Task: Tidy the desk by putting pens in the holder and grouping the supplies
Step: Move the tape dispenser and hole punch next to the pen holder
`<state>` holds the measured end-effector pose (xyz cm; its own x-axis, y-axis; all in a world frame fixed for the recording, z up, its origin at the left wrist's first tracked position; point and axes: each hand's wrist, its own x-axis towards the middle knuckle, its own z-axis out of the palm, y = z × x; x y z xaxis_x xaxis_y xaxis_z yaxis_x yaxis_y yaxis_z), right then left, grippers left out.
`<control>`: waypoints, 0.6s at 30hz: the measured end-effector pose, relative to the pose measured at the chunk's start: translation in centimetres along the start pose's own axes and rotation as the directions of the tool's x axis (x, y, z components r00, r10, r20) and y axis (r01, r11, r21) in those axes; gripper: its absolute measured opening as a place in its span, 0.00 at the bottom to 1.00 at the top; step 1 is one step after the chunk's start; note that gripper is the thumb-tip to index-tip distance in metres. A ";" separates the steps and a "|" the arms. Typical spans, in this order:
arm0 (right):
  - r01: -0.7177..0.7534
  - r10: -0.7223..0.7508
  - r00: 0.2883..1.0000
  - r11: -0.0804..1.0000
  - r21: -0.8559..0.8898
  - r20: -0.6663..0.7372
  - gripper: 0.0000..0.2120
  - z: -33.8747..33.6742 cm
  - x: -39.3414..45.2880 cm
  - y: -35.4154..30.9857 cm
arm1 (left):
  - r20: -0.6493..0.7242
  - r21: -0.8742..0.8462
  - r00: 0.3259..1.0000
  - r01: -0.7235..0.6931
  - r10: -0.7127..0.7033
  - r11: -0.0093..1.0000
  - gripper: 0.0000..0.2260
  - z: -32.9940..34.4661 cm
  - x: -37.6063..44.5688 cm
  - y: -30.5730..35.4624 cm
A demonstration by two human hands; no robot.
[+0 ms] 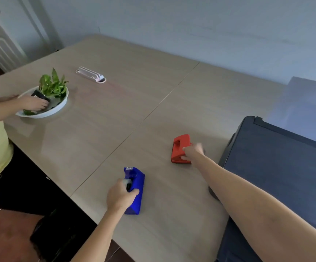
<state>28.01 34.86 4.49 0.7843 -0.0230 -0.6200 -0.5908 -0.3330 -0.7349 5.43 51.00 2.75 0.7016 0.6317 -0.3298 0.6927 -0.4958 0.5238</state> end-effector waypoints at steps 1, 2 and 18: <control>0.033 -0.033 0.999 0.998 -0.049 0.002 0.14 -0.1 -0.2 -0.2 | 0.042 -0.097 0.999 0.026 -0.022 0.995 0.06 -0.3 -0.3 0.0; 0.072 -0.072 0.997 0.993 -0.098 0.007 0.14 -0.3 -0.6 -0.3 | 0.094 -0.214 0.994 0.068 -0.048 0.974 0.08 -0.5 -0.7 0.0; 0.524 -0.564 0.817 0.813 0.253 0.121 0.03 -26.5 -17.1 -4.6 | 0.225 -0.679 0.885 -0.157 0.407 0.717 0.06 -1.9 -16.6 19.2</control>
<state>22.34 11.82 25.77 0.9508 0.2833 -0.1253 -0.1176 -0.0441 -0.9921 6.76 32.15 19.80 0.9407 0.2234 -0.2554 0.2728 -0.0501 0.9608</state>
